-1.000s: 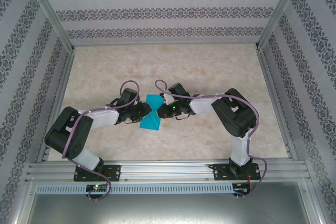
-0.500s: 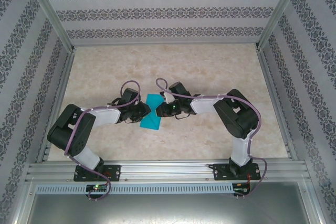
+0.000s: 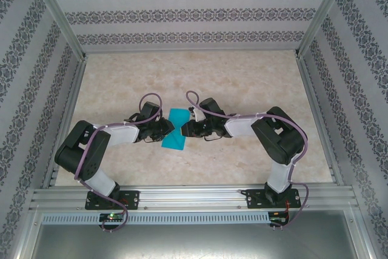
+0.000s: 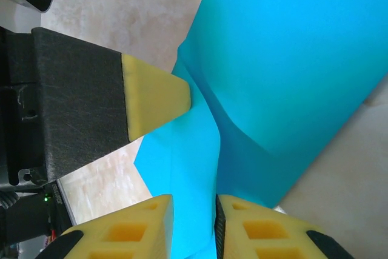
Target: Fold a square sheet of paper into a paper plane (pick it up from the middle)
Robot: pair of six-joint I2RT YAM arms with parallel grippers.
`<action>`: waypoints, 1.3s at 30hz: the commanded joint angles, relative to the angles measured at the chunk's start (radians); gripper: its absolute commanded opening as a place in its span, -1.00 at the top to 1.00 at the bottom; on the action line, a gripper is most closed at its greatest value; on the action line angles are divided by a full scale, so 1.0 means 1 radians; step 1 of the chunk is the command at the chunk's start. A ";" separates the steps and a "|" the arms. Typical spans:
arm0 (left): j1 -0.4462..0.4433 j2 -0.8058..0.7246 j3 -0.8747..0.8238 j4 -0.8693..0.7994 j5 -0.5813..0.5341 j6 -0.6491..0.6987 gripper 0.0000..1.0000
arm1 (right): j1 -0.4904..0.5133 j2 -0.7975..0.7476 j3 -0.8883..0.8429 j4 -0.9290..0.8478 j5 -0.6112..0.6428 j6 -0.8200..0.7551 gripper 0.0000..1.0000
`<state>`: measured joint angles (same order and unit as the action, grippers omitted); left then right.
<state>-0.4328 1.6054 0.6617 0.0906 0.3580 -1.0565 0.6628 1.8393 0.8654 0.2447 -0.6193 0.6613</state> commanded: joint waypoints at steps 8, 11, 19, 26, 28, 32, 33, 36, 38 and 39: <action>-0.011 -0.009 0.008 -0.024 -0.021 -0.011 0.52 | -0.010 0.015 0.024 -0.005 0.049 0.002 0.86; -0.011 -0.018 0.006 -0.022 -0.013 -0.010 0.51 | -0.014 0.016 0.033 -0.025 0.065 -0.013 0.97; -0.011 -0.087 -0.007 -0.042 -0.014 0.024 0.40 | -0.016 0.044 0.068 -0.069 0.082 -0.048 1.00; -0.011 -0.166 -0.023 -0.118 -0.032 0.042 0.39 | -0.019 0.058 0.070 -0.076 0.081 -0.058 1.00; -0.011 -0.184 -0.028 -0.142 -0.030 0.047 0.43 | -0.019 0.057 0.066 -0.075 0.082 -0.060 0.99; -0.013 -0.209 -0.055 -0.170 -0.025 0.042 0.58 | -0.020 0.057 0.066 -0.083 0.090 -0.070 0.99; -0.013 -0.211 -0.064 -0.166 -0.022 0.040 0.59 | -0.022 0.060 0.067 -0.085 0.090 -0.071 0.99; -0.019 -0.204 -0.088 -0.141 -0.003 0.028 0.63 | -0.022 0.065 0.071 -0.087 0.090 -0.073 0.99; -0.024 -0.194 -0.094 -0.130 -0.002 0.027 0.63 | -0.023 0.066 0.072 -0.088 0.092 -0.073 0.99; -0.027 -0.186 -0.093 -0.123 0.002 0.026 0.63 | -0.022 0.065 0.074 -0.090 0.091 -0.075 0.98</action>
<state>-0.4442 1.4128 0.5762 -0.0200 0.3485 -1.0298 0.6472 1.8881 0.9157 0.1646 -0.5388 0.6174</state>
